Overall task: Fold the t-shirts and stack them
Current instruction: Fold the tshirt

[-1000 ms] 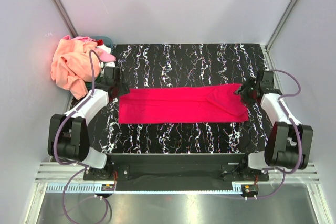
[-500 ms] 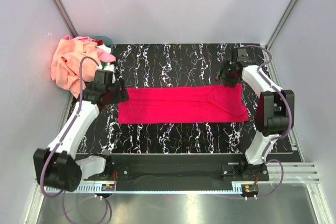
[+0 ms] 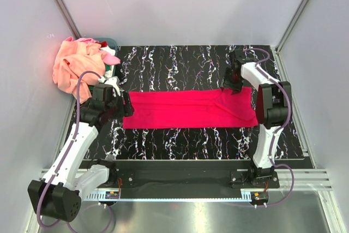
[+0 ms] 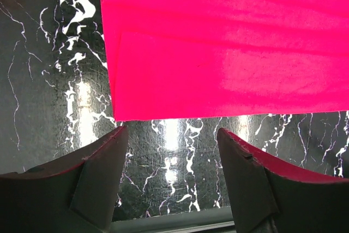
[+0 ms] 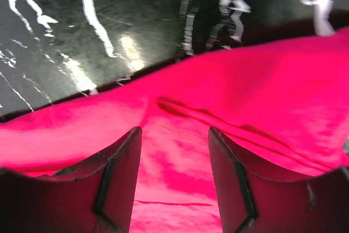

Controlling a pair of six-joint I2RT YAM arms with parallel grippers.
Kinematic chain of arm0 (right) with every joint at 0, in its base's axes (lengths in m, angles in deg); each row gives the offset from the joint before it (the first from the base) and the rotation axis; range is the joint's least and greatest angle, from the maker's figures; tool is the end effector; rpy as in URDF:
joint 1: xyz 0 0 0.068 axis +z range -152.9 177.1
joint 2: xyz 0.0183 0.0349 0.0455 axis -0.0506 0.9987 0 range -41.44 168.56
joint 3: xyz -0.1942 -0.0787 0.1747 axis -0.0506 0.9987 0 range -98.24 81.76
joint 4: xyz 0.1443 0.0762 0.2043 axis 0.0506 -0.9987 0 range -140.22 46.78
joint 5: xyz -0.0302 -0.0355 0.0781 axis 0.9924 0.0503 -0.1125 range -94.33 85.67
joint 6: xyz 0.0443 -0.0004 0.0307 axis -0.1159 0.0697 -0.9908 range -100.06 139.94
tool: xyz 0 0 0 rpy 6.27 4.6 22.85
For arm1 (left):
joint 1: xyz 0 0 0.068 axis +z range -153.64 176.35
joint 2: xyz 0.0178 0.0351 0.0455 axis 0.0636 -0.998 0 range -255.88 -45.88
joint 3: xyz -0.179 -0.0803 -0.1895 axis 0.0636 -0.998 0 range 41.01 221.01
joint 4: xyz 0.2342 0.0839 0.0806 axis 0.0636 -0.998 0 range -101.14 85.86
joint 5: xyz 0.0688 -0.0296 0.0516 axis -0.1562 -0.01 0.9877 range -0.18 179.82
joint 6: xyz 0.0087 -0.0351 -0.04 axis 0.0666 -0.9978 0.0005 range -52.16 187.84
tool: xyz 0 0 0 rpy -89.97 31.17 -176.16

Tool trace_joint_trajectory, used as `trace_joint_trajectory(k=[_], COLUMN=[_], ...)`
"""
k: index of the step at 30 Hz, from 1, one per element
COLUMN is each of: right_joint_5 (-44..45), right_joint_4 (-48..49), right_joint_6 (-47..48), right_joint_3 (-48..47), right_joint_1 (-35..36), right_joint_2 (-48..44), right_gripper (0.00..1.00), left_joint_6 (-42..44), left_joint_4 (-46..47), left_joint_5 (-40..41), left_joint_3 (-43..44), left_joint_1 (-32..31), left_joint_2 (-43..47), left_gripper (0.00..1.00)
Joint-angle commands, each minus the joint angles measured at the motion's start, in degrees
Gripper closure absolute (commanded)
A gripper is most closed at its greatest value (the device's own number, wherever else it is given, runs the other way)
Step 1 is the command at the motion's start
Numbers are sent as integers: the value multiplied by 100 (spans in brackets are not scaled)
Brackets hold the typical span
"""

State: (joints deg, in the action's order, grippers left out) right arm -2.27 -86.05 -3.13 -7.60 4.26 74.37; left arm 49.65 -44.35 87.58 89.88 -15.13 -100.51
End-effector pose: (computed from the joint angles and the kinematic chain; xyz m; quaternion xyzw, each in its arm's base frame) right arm 0.4167 0.0511 0.1933 0.1393 0.9736 0.0298 0.1782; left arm 0.1890 -0.0398 0.2850 -0.0468 0.9258 -0.1135 0.3577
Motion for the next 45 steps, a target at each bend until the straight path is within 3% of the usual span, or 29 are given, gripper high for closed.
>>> trace_joint_trajectory(k=[1,10,18,24,28,31,45], right_joint_5=[233,576,532,532,523,523,769], right_joint_4=[-138,-305,-288,-226,-226,-243,-419], right_joint_6=[83,40,39,39,31,13,-119], right_joint_3=[-362,-617,-644,-512,-503,-503,753], right_joint_1=[224,339,339,339,330,339,830], right_joint_2=[205,434,530,557,539,452,-963], right_gripper=[41,44,64,70,83,100,100], left_joint_6=[106,79,62,62,62,62,53], left_joint_4=[188,189,171,153,136,136,118], left_joint_5=[-136,-92,4,66,92,110,171], left_joint_3=[62,36,27,27,36,36,36], left_joint_1=[-20,-91,-187,-240,-249,-266,-275], left_joint_2=[40,198,234,234,242,251,295], left_gripper=[29,29,29,29,29,29,29])
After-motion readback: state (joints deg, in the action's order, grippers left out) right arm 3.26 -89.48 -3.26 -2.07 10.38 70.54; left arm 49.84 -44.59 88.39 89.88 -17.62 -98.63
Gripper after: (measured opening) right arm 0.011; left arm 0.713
